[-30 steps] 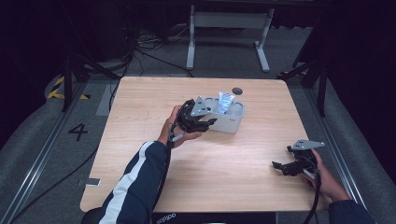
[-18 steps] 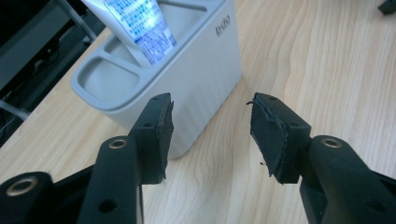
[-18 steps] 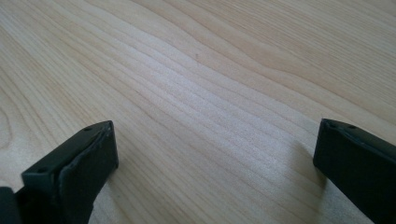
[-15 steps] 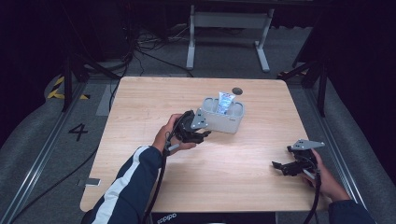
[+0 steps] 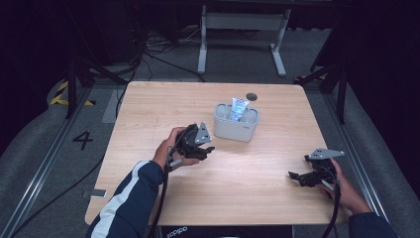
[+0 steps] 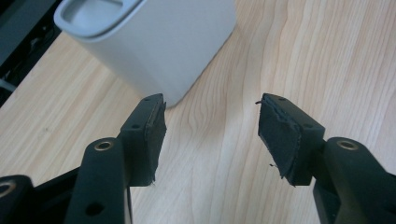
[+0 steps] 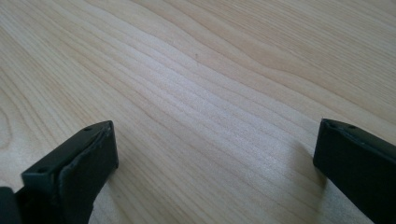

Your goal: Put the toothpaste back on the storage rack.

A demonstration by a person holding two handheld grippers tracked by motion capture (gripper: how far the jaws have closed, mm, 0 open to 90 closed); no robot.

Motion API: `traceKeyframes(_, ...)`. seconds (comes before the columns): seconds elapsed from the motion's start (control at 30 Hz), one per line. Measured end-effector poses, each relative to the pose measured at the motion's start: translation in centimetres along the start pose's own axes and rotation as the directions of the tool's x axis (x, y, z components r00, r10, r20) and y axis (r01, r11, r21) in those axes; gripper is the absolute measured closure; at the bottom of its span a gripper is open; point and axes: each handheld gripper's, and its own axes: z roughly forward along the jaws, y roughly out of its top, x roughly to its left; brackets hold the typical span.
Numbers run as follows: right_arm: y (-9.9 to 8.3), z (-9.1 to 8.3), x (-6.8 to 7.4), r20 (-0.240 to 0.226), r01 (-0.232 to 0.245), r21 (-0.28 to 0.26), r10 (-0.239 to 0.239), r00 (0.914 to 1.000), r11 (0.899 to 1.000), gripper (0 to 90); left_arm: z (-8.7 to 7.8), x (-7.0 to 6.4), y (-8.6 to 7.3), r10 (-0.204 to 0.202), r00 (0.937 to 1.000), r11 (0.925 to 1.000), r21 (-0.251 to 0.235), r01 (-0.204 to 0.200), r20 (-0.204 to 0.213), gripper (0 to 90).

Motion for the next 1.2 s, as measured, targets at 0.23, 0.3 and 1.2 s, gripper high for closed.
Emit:
traceKeyframes(0.23, 0.0, 0.0, 0.0, 0.0, 0.0, 0.0, 0.0, 1.0, 1.0, 0.0, -1.2, -0.3, -2.2, -0.02, 0.9997, 0.9984, 0.052, 0.021, -0.015, 37.1)
traceKeyframes(0.3, 0.0, 0.0, 0.0, 0.0, -0.001, 0.0, 0.001, 1.0, 1.0, 0.0, -1.5, -0.3, -2.7, -0.021, 0.9996, 0.998, 0.058, 0.022, -0.018, 36.2)
traceKeyframes(1.2, 0.0, 0.0, 0.0, 0.001, -0.002, 0.0, 0.002, 1.0, 1.0, 0.0, -5.6, -2.1, -13.3, -0.216, 0.9705, 0.9649, 0.129, 0.229, -0.108, 21.5)
